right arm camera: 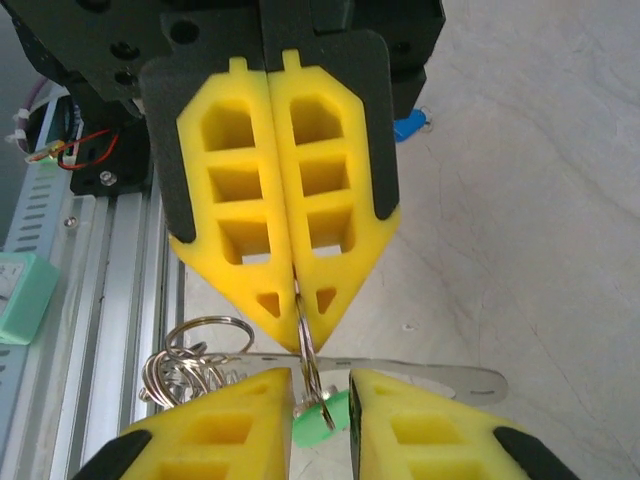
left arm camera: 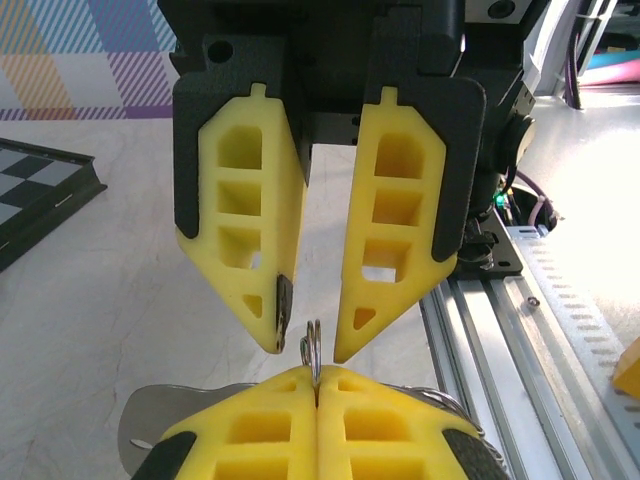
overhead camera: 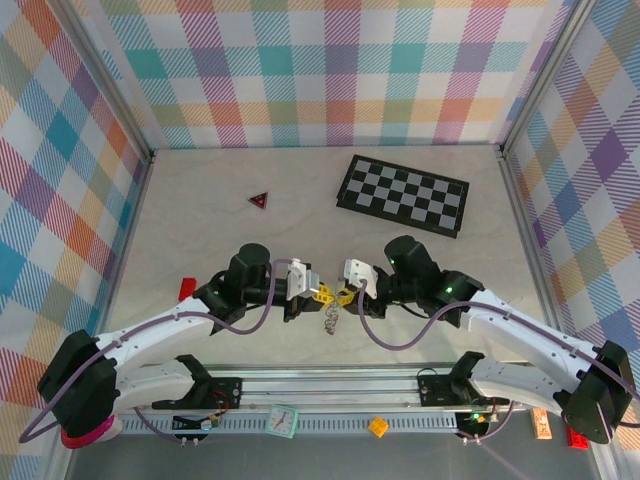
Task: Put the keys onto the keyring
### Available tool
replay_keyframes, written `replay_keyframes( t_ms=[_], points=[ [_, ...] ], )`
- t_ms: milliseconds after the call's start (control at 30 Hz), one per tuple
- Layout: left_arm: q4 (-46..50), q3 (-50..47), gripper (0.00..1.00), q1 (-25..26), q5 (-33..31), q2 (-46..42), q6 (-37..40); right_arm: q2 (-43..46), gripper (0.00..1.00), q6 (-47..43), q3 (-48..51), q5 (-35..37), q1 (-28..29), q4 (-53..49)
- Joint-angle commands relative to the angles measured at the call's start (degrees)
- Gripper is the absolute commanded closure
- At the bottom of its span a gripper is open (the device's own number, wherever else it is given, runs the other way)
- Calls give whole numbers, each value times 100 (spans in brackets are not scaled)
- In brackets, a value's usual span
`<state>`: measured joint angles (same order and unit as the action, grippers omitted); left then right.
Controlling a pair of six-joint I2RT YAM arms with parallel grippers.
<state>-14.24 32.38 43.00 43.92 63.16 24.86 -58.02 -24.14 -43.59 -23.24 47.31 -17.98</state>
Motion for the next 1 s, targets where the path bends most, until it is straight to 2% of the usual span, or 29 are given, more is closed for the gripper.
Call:
replay_keyframes(
  t_ms=[0, 167, 233, 333, 567, 967],
  points=[
    [-492, -56, 100, 50, 255, -110, -69, 28, 82, 94, 43, -274, -7, 318],
    [-502, -65, 100, 50, 211, -110, -87, 19, 94, 69, 10, -322, -2, 305],
    [-430, -56, 94, 43, 46, -124, -79, 19, 100, 3, -30, -293, -1, 212],
    [-67, 49, 87, 49, -187, -168, 101, -3, 100, -135, -176, -180, 0, -88],
    [850, 423, 84, 50, -410, -152, 480, -320, 100, -520, -739, 55, 22, -1001],
    [1077, 616, 85, 49, -349, 2, 612, -756, 100, -938, -1352, 385, 319, -1683]
  ],
)
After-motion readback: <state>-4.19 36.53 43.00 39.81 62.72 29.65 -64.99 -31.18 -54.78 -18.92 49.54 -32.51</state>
